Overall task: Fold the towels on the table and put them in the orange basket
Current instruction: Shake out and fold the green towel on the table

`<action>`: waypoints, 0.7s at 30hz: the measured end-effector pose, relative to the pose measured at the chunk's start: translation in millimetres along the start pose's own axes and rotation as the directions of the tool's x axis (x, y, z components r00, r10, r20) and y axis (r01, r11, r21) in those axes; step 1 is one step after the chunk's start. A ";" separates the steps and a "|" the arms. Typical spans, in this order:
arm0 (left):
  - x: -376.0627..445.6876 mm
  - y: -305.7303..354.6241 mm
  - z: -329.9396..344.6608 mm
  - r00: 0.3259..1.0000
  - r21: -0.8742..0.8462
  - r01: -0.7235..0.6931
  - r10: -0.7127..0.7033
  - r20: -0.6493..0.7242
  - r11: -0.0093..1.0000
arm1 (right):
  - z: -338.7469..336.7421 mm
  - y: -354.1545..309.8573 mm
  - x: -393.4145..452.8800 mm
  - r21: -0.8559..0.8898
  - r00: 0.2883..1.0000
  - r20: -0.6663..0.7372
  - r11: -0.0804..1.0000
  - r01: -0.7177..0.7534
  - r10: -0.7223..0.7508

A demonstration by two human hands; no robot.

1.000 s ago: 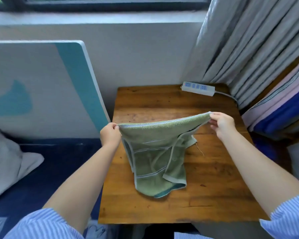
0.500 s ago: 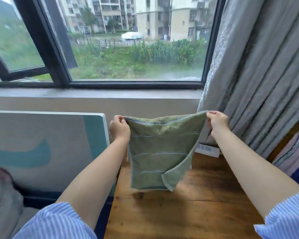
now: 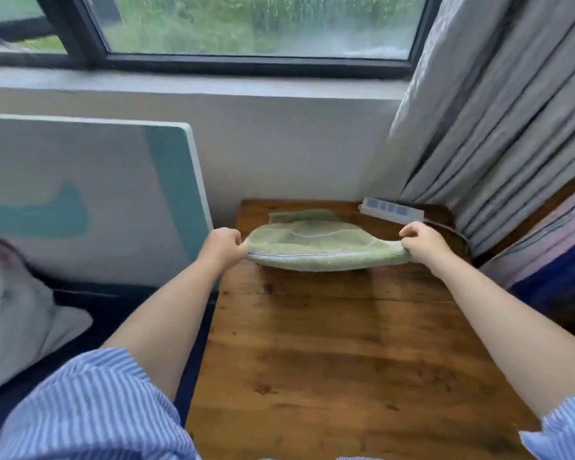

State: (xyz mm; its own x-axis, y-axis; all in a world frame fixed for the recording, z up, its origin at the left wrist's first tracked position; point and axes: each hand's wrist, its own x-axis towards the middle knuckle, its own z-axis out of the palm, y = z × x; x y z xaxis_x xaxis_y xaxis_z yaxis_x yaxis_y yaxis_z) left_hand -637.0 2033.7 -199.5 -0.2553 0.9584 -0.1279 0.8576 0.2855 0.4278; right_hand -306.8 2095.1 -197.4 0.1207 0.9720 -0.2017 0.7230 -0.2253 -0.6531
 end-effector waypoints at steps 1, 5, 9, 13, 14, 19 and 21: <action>-11.2 -6.7 14.2 0.990 0.093 -0.015 0.002 0.143 0.996 | 13.1 16.8 -11.1 -0.117 0.996 0.092 0.993 0.006 0.005; -45.0 -19.7 57.9 0.844 0.367 -0.208 -0.023 0.536 0.907 | 54.6 64.5 -47.5 -0.483 0.922 0.359 0.874 0.049 0.146; -72.5 -38.3 95.4 0.724 0.441 -0.322 -0.082 0.685 0.838 | 82.8 101.9 -80.7 -0.625 0.796 0.538 0.765 0.154 0.279; -97.4 -55.7 118.6 0.616 0.457 -0.382 -0.147 0.774 0.803 | 95.4 127.8 -105.1 -0.667 0.719 0.606 0.710 0.227 0.340; -101.7 -57.8 121.7 0.589 0.453 -0.387 -0.163 0.792 0.804 | 97.7 131.8 -110.3 -0.674 0.696 0.621 0.699 0.241 0.359; -108.4 -60.9 135.2 0.335 0.389 -0.341 -0.275 0.901 0.856 | 96.5 139.4 -122.6 -0.673 0.432 0.714 0.709 0.210 0.550; -104.2 -60.6 138.8 0.292 0.398 -0.320 -0.310 0.905 0.860 | 94.9 139.1 -116.0 -0.693 0.407 0.705 0.687 0.221 0.580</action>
State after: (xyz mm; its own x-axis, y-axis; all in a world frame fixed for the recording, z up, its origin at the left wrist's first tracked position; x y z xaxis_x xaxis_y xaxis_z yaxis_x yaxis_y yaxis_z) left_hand -600.5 1916.5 -336.3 0.0632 0.1906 -0.9796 0.9967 -0.0617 0.0523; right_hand -284.8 1944.6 -334.1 -0.0107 0.2180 -0.9759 0.9943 0.1061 0.0128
